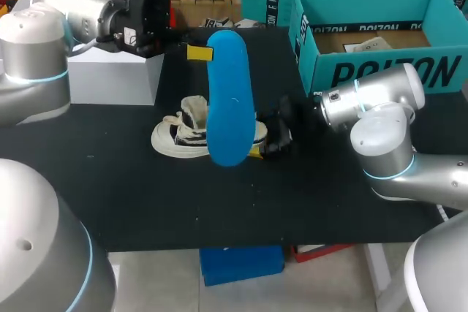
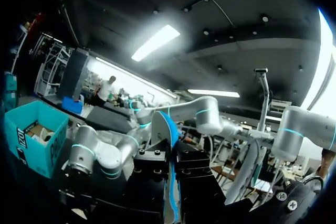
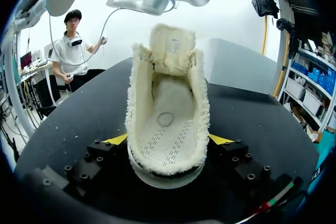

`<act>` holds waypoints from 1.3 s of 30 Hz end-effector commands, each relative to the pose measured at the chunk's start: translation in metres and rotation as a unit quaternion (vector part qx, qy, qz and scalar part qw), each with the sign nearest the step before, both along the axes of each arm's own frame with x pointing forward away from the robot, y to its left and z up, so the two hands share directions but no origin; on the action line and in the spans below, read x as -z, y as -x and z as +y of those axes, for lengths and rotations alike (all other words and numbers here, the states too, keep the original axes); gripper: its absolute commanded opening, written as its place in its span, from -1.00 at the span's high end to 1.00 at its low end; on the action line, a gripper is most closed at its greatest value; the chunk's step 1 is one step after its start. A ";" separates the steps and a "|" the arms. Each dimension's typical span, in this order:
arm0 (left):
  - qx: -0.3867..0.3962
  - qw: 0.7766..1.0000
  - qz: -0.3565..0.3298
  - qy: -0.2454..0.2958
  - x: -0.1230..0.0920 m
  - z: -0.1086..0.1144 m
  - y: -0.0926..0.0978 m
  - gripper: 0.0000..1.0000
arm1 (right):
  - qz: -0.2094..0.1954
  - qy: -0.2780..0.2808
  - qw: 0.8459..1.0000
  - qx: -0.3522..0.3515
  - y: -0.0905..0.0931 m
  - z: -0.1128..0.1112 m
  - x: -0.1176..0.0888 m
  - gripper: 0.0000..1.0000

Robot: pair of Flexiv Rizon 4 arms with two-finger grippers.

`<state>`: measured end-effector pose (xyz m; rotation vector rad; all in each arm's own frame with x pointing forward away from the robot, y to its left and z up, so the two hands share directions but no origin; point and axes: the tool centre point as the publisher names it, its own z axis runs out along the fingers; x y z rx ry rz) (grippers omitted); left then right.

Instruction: Take the shoe out of the shoebox, open the shoe tongue, remove and reinsert the insole, then place the shoe into the shoebox

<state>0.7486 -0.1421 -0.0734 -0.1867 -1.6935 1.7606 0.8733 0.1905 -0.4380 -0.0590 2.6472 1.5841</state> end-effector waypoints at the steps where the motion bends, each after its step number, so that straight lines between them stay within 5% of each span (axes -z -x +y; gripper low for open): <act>1: -0.089 0.996 -0.008 -0.028 -0.005 0.007 0.006 1.00 | 0.001 0.000 1.000 0.000 -0.001 0.000 0.002 1.00; 39: -0.098 0.995 -0.001 -0.003 -0.020 0.003 -0.005 1.00 | 0.001 0.000 1.000 0.000 -0.001 0.000 0.002 1.00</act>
